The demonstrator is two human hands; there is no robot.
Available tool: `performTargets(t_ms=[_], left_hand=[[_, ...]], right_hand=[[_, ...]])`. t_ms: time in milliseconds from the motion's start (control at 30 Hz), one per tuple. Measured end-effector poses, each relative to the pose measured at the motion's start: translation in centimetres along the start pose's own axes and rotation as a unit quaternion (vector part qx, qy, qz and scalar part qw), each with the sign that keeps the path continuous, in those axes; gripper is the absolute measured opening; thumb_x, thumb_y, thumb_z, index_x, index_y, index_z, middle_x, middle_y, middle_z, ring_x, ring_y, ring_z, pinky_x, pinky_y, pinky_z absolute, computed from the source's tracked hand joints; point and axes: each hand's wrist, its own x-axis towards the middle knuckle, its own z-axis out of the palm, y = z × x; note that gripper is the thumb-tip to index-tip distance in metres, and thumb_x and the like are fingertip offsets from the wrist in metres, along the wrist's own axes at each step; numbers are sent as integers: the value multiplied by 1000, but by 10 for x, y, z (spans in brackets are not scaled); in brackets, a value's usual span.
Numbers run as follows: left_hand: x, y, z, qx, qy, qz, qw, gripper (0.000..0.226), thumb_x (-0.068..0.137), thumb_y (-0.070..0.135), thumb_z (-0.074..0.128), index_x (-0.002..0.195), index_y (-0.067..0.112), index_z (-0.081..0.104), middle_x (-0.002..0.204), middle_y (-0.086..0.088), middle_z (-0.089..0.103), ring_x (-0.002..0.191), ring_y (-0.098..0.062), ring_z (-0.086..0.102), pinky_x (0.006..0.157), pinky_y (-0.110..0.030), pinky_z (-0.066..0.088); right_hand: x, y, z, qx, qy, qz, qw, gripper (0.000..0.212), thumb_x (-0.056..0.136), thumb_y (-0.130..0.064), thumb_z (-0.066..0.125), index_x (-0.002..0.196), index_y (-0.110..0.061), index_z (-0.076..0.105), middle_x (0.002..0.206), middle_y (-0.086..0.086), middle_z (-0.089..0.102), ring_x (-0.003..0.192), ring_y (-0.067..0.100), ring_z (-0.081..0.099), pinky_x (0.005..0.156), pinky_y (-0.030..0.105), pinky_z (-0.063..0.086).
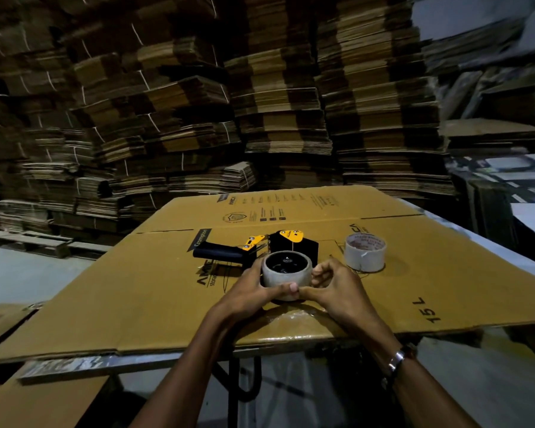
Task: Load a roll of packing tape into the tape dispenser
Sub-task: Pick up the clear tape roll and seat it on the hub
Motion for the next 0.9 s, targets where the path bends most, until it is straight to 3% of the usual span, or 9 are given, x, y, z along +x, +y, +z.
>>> performTargets(t_ms=[133, 200, 333, 400, 500, 567, 633, 733, 900], left_hand=[[1, 0, 0, -7, 3, -4, 1000, 84, 78, 38, 80, 147, 24, 34, 136, 5, 52, 124, -13, 51, 102, -27, 45], [1, 1, 0, -8, 1, -6, 1000, 84, 78, 38, 80, 147, 24, 34, 135, 5, 51, 123, -13, 50, 99, -24, 44], [1, 1, -1, -7, 0, -7, 1000, 82, 80, 36, 79, 147, 23, 33, 133, 5, 51, 122, -13, 50, 92, -19, 44], [1, 1, -1, -6, -2, -10, 1000, 83, 80, 36, 79, 147, 24, 33, 133, 5, 50, 121, -13, 50, 92, -19, 44], [2, -1, -3, -12, -14, -19, 1000, 86, 78, 38, 80, 148, 26, 32, 138, 4, 49, 123, -13, 49, 88, -18, 44], [1, -1, -6, -24, -28, -25, 999, 87, 78, 38, 80, 149, 27, 31, 138, 5, 49, 123, -13, 49, 86, -18, 45], [1, -2, -7, -30, -35, -25, 999, 84, 77, 38, 80, 147, 28, 34, 136, 7, 50, 122, -10, 50, 85, -18, 45], [-2, 1, -6, -40, -25, -19, 999, 82, 75, 39, 81, 143, 32, 36, 128, 14, 52, 113, 1, 51, 83, -14, 45], [-8, -5, 2, -10, 53, 10, 998, 89, 64, 52, 86, 140, 32, 46, 127, 15, 58, 120, -10, 56, 91, -23, 50]], right_hand=[[3, 1, 2, 36, -10, 1, 999, 49, 69, -23, 90, 105, -19, 56, 96, -7, 64, 89, 7, 62, 69, 19, 50], [5, 3, 1, 53, -16, 0, 998, 53, 68, -23, 90, 108, -19, 56, 99, -7, 65, 92, 8, 64, 75, 23, 55], [5, 7, 3, 50, -6, -15, 999, 43, 70, -22, 89, 98, -20, 57, 89, -1, 65, 82, 13, 61, 71, 26, 53], [7, 10, 2, 63, -16, -9, 998, 46, 70, -22, 89, 103, -20, 57, 93, 0, 64, 84, 12, 61, 74, 27, 53], [14, 10, -3, 96, -103, 11, 990, 73, 69, -25, 90, 130, -21, 51, 120, -3, 63, 109, 11, 63, 93, 31, 56], [15, 5, -7, 91, -172, 2, 981, 78, 72, -21, 88, 138, -25, 47, 132, -5, 60, 123, 13, 58, 100, 31, 53], [15, -2, -9, 94, -207, -14, 974, 72, 76, -12, 84, 136, -26, 47, 128, -11, 60, 123, 8, 57, 91, 17, 52], [15, -5, -12, 96, -200, -29, 975, 65, 79, -11, 82, 132, -27, 47, 118, -19, 59, 113, -4, 56, 80, 4, 48], [17, -2, -10, 84, -178, -27, 980, 71, 76, -22, 85, 136, -24, 48, 121, -16, 59, 114, -1, 57, 86, 12, 49]])
